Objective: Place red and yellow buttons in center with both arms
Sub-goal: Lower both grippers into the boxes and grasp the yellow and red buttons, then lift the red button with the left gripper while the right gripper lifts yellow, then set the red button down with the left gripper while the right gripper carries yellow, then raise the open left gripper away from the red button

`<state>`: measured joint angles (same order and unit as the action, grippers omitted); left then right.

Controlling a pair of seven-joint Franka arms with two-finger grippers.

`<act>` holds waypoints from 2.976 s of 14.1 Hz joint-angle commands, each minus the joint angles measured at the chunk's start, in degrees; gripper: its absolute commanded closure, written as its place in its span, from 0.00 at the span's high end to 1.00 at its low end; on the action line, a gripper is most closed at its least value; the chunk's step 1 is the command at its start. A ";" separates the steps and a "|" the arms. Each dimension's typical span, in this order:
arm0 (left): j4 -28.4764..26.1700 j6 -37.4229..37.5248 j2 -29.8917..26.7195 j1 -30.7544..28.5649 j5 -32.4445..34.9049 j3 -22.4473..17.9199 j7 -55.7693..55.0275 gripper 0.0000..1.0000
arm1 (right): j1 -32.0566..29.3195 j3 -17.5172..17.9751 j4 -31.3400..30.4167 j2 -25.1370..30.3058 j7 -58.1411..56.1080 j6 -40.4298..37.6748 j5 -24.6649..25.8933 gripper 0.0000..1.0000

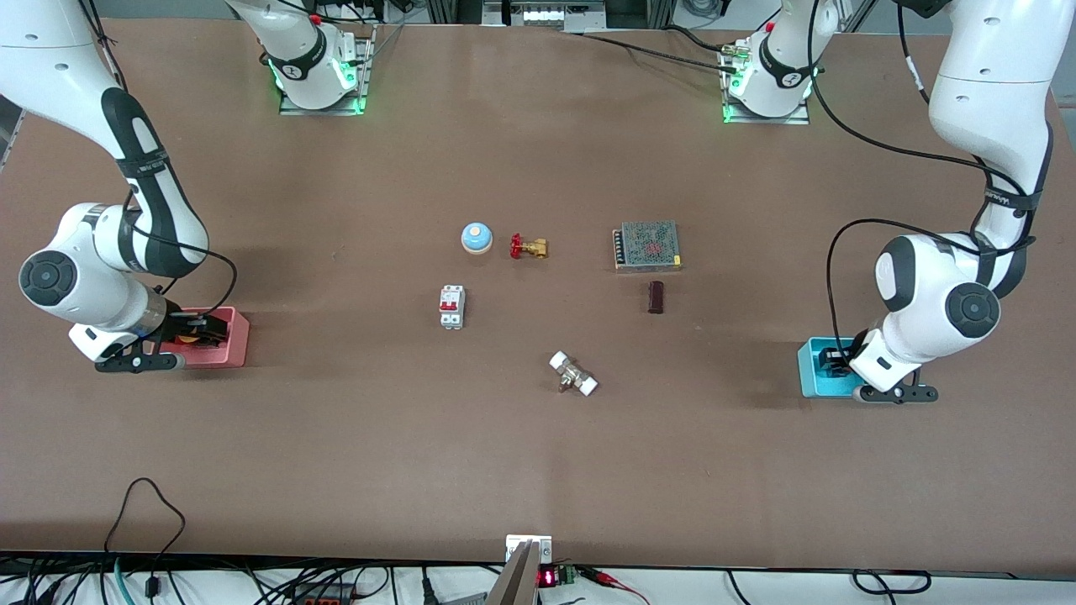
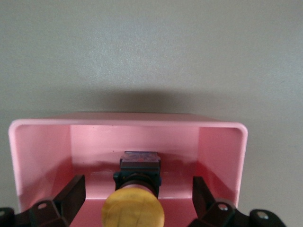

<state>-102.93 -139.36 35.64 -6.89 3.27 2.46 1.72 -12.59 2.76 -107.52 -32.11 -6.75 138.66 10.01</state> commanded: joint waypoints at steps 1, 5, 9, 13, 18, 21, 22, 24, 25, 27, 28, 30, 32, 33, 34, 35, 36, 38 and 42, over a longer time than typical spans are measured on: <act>0.80 3.37 -3.98 -0.67 0.68 0.09 3.02 0.16 | -0.68 0.41 -0.94 0.29 -0.64 0.56 0.72 1.00; 7.63 19.78 -8.83 0.20 0.59 0.96 2.59 0.16 | -0.68 0.41 -0.94 0.21 -0.37 0.82 0.45 0.95; 11.79 28.44 -9.19 3.27 -0.02 5.87 -2.58 0.16 | -0.68 0.41 -0.85 0.38 -0.63 0.91 0.36 0.55; 13.44 24.08 -3.84 15.02 -0.37 6.77 -18.38 0.16 | -0.68 0.41 -0.94 0.56 -6.15 0.65 0.45 0.06; 14.60 9.48 4.51 23.31 -2.05 6.59 -28.96 0.17 | -0.59 0.41 -0.68 1.43 -6.96 0.29 0.36 0.00; 14.25 6.48 7.51 25.17 -1.52 6.07 -30.55 0.18 | -0.51 0.58 -0.59 6.33 -6.97 -6.69 0.28 0.00; 13.55 5.60 7.69 25.17 -1.52 5.98 -30.64 0.19 | -0.33 0.93 -0.33 8.71 -6.70 -10.83 -0.07 0.00; 13.28 5.24 7.78 24.99 -1.52 5.98 -30.64 0.73 | 0.11 2.24 0.73 13.28 -5.57 -19.70 -0.34 0.00; 13.28 5.24 7.60 24.99 -1.43 5.98 -30.64 0.99 | 0.02 4.34 0.73 14.87 -2.42 -23.57 -0.95 0.00; 13.28 5.68 7.16 24.99 -1.43 5.98 -30.55 1.00 | 0.11 8.21 0.73 16.11 4.69 -27.90 -1.66 0.00; 13.28 5.85 6.55 24.90 -1.43 5.98 -30.55 1.00 | 0.11 10.32 0.47 16.20 7.42 -28.01 -2.01 0.00; 13.46 8.90 4.01 24.90 -1.43 6.06 -30.64 1.00 | 0.46 14.01 0.03 15.16 13.74 -26.87 -3.76 0.00; 14.07 15.66 -0.11 24.47 -1.43 5.98 -30.29 1.00 | 2.12 15.34 -0.15 12.96 18.51 -23.89 -3.68 0.00; 14.07 18.57 -2.22 24.20 -1.43 5.89 -30.11 1.00 | 3.09 15.44 -0.32 11.56 20.00 -21.88 -3.59 0.00; 14.25 21.82 -4.42 23.42 -1.43 5.28 -29.94 1.00 | 3.88 15.52 -0.50 10.24 21.06 -19.68 -3.50 0.00; 14.33 24.90 -6.53 22.37 -0.56 5.19 -29.76 1.00 | 5.02 15.52 -0.85 9.18 22.81 -16.96 -3.33 0.00; 14.68 27.80 -8.55 21.57 1.28 5.18 -29.76 1.00 | 6.51 15.52 -0.94 7.87 24.48 -14.76 -3.07 0.00; 17.57 35.08 -12.07 20.52 6.90 5.18 -24.62 1.00 | 8.62 15.44 -0.94 5.76 25.81 -11.68 -2.63 0.00; 23.39 47.94 -16.73 11.74 6.57 6.50 -5.01 1.00 | 9.78 15.52 -0.94 2.94 29.07 -9.02 0.97 0.01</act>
<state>-81.06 -95.74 20.93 9.61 9.36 7.56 -11.36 -2.96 18.20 -108.39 -28.44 20.55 128.70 8.84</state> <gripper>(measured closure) 0.000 0.577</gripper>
